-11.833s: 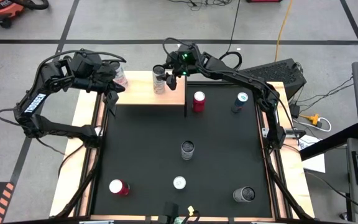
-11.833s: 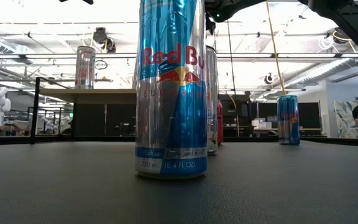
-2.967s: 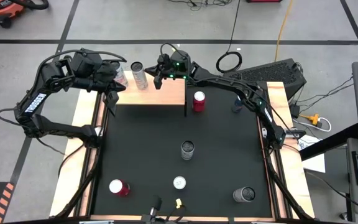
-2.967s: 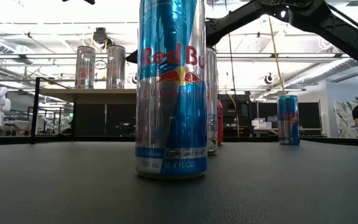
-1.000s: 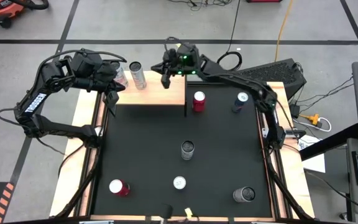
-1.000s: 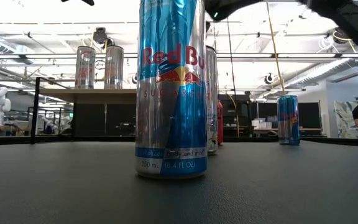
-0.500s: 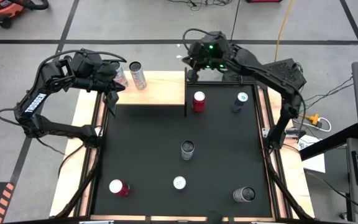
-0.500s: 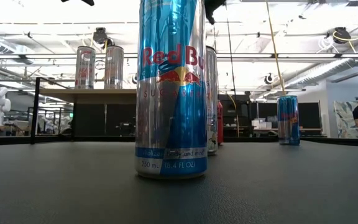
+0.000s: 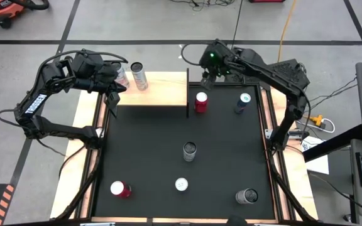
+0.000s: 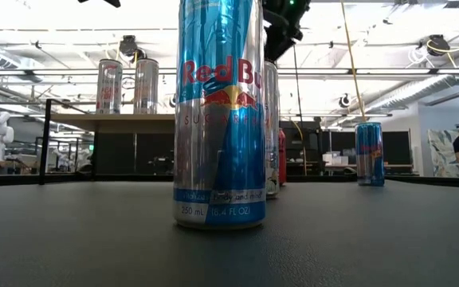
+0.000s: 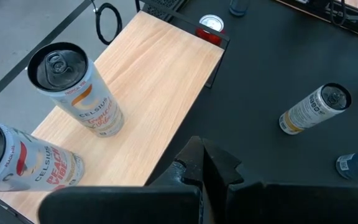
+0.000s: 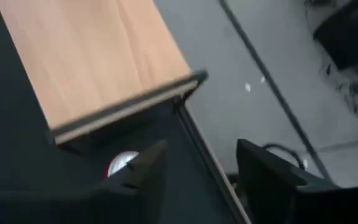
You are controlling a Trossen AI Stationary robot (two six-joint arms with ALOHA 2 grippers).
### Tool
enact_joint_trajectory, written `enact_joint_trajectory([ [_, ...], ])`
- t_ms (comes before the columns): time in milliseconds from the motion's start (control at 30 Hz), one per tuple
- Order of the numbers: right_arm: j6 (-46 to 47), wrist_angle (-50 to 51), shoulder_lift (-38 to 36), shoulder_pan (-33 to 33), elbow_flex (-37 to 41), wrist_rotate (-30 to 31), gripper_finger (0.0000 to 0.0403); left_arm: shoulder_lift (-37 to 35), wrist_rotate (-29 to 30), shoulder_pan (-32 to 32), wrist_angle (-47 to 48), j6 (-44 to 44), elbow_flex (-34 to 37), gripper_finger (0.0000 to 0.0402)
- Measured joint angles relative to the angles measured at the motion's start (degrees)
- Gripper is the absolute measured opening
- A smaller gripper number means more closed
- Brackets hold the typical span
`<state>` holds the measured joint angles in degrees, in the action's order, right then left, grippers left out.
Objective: Place canned beverage on shelf
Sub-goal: Put the top red black soda can on the shelf
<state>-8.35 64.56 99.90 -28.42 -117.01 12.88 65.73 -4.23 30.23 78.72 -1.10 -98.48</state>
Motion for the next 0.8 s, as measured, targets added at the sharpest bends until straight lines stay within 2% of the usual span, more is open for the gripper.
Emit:
enact_joint_trajectory([
  [133, 3.53, 4.03, 0.22, -0.24, 0.0, 2.13, 0.0232, 0.0, 0.0, -0.01, -0.03, 0.02, 0.0, 0.0001],
  [267, 6.48, 5.83, 0.37, -0.39, 0.0, 2.03, 0.0253, 0.0, 0.0, -0.01, -0.05, 0.02, 0.0, 0.0001],
  [500, 9.85, 7.66, 0.98, -0.37, 0.41, -3.7, 0.0258, 0.0, 0.0, 0.0, -0.05, 0.04, 0.0, 0.0001],
  [800, 9.32, 3.87, 0.89, -0.09, 11.19, -4.1, 0.0258, 0.0, 0.0, 0.01, -0.05, 0.09, 0.0, 0.0001],
])
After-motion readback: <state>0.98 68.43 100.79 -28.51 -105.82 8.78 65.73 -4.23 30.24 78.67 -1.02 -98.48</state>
